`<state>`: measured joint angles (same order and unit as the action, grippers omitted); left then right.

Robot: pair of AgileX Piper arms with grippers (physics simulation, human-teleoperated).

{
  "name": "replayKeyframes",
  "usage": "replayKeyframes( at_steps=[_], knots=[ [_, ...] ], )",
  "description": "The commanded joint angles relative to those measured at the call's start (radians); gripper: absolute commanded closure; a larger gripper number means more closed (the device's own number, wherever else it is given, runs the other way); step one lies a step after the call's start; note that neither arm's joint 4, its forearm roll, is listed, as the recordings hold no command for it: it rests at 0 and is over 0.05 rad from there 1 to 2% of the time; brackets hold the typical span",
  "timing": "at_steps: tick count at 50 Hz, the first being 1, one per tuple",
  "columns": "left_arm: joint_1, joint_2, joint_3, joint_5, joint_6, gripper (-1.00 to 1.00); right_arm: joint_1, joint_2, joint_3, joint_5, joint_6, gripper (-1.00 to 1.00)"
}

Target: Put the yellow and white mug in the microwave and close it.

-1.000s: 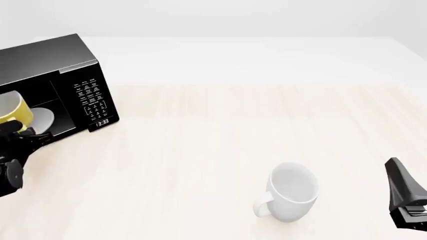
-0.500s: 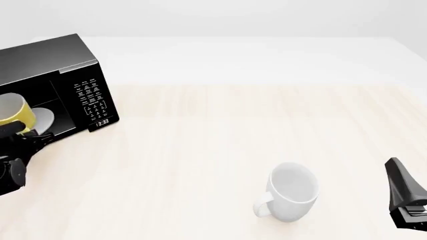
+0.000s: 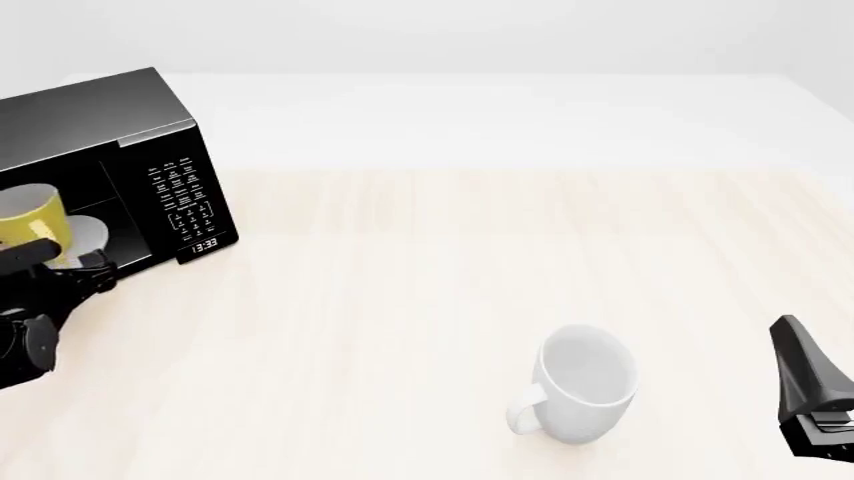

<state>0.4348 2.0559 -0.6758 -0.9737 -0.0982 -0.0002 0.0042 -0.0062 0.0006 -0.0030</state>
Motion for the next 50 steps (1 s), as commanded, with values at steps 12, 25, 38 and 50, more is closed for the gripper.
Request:
replayKeyframes(
  at_steps=[12,25,38,50],
  knots=[
    [0.023,0.033,-0.021,0.005,0.016,-1.0,0.0,0.0,0.0,0.0,0.0,-1.0],
    [0.026,-0.017,0.021,-0.017,0.012,-1.0,0.0,0.0,0.0,0.0,0.0,-1.0],
    [0.013,-0.097,0.076,-0.028,0.006,-1.0,0.0,0.0,0.0,0.0,0.0,-1.0],
    [0.008,-0.164,0.121,-0.016,-0.01,-1.0,0.0,0.0,0.0,0.0,0.0,-1.0]
  ],
)
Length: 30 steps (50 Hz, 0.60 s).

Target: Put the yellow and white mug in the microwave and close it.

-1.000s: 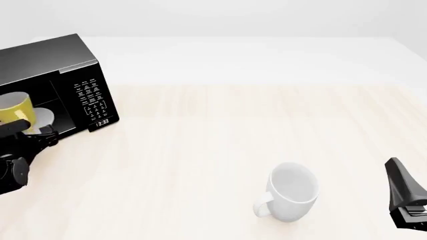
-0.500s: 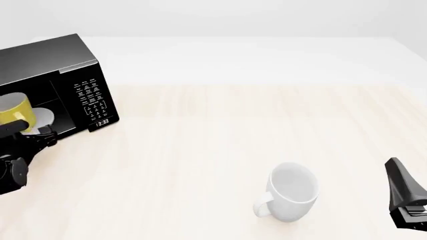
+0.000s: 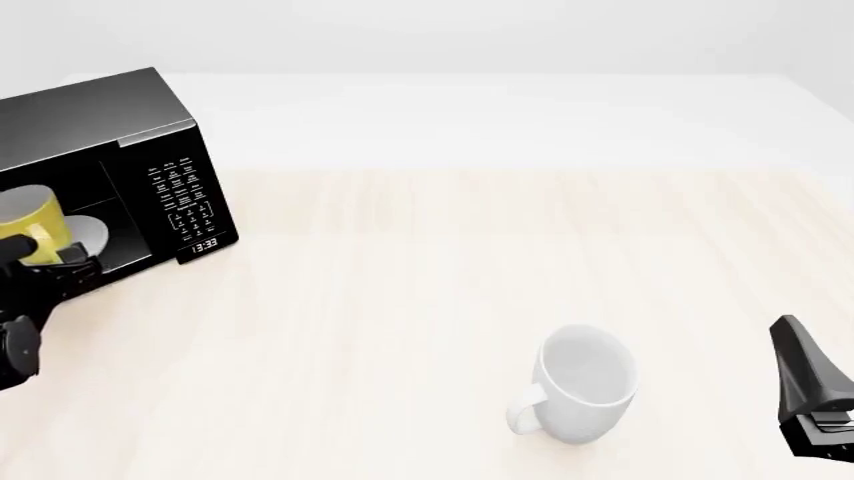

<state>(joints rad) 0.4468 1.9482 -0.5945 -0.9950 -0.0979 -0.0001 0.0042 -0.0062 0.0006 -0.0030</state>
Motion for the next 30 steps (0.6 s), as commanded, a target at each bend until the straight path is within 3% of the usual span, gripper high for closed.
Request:
replayKeyframes(
  at_steps=[1,30],
  knots=[
    [-0.005,-0.069,0.049,0.008,-0.014,-1.0,0.0,0.0,0.0,0.0,0.0,-1.0],
    [-0.011,-0.276,0.175,0.067,-0.03,-1.0,0.0,0.0,0.0,0.0,0.0,-1.0]
  ],
)
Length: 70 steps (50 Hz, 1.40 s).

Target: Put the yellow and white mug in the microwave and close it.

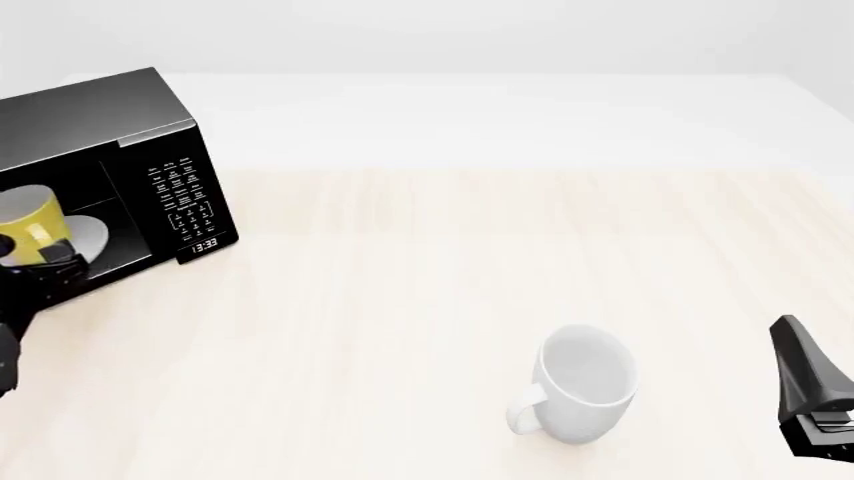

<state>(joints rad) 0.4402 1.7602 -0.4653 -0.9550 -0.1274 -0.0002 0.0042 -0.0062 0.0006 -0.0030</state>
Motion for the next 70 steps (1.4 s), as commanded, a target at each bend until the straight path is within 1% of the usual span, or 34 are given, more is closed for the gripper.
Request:
replayKeyframes(
  at_steps=[1,6,13,21,30,35,37,40,46,50,57,62,70],
  knots=[
    [-0.006,-0.095,0.049,0.031,0.0,-1.0,0.0,0.0,0.0,0.0,0.0,-1.0],
    [-0.012,-0.137,0.067,0.051,0.003,-1.0,0.0,0.0,0.0,0.0,0.0,-1.0],
    [-0.024,-0.231,0.088,0.11,0.013,-1.0,0.0,0.0,0.0,0.0,0.0,-1.0],
    [-0.041,-0.279,0.098,0.159,0.018,-1.0,0.0,0.0,0.0,0.0,0.0,-1.0],
    [-0.071,-0.411,0.096,0.284,0.022,-1.0,0.0,0.0,0.0,0.0,0.0,-1.0],
    [-0.068,-0.476,0.089,0.351,0.022,-1.0,0.0,0.0,0.0,0.0,0.0,-1.0],
    [-0.066,-0.503,0.083,0.386,0.021,-1.0,0.0,0.0,0.0,0.0,0.0,-1.0],
    [-0.083,-0.579,0.072,0.457,0.017,-1.0,0.0,0.0,0.0,0.0,0.0,-1.0],
    [-0.094,-0.661,0.044,0.569,0.003,-1.0,0.0,0.0,0.0,0.0,0.0,-1.0],
    [-0.092,-0.684,0.043,0.601,0.006,-1.0,0.0,0.0,0.0,0.0,0.0,-1.0],
    [-0.106,-0.753,0.021,0.701,0.001,-1.0,-0.001,0.001,0.0,-0.001,0.0,-1.0],
    [-0.102,-0.819,-0.015,0.799,-0.003,-1.0,-0.001,0.001,0.0,-0.001,0.0,-1.0],
    [-0.104,-0.88,-0.056,0.898,-0.019,-1.0,-0.001,0.002,0.0,-0.001,0.0,-1.0]
  ],
)
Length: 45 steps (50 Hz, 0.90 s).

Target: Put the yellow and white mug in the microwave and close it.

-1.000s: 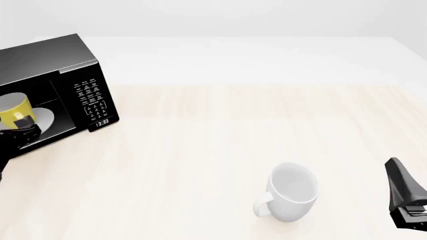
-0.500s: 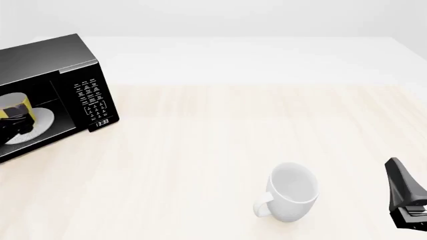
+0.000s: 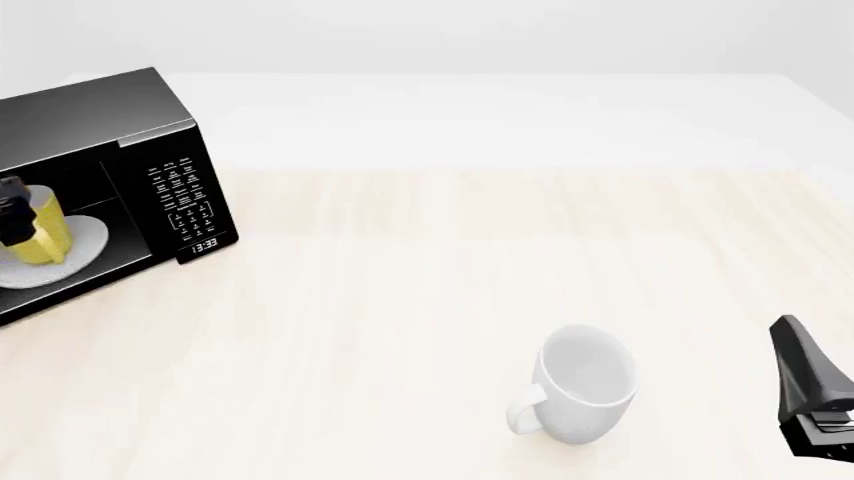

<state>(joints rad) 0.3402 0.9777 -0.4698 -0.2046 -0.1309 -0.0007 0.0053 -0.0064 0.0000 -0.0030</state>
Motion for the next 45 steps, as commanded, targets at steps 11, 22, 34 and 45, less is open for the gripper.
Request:
replayKeyframes(
  at_steps=[11,22,34,45],
  knots=[
    [0.007,-0.159,-0.121,0.291,-0.037,-1.0,0.0,0.001,0.001,-0.002,-0.001,-1.0],
    [0.03,-0.202,-0.185,0.422,-0.054,-1.0,0.0,0.002,0.001,-0.002,0.002,-1.0],
    [0.1,-0.274,-0.275,0.555,-0.049,-1.0,0.0,0.001,0.001,-0.002,-0.001,-1.0],
    [0.172,-0.296,-0.33,0.636,-0.059,-1.0,0.0,0.001,0.0,-0.001,0.0,-1.0]
  ],
)
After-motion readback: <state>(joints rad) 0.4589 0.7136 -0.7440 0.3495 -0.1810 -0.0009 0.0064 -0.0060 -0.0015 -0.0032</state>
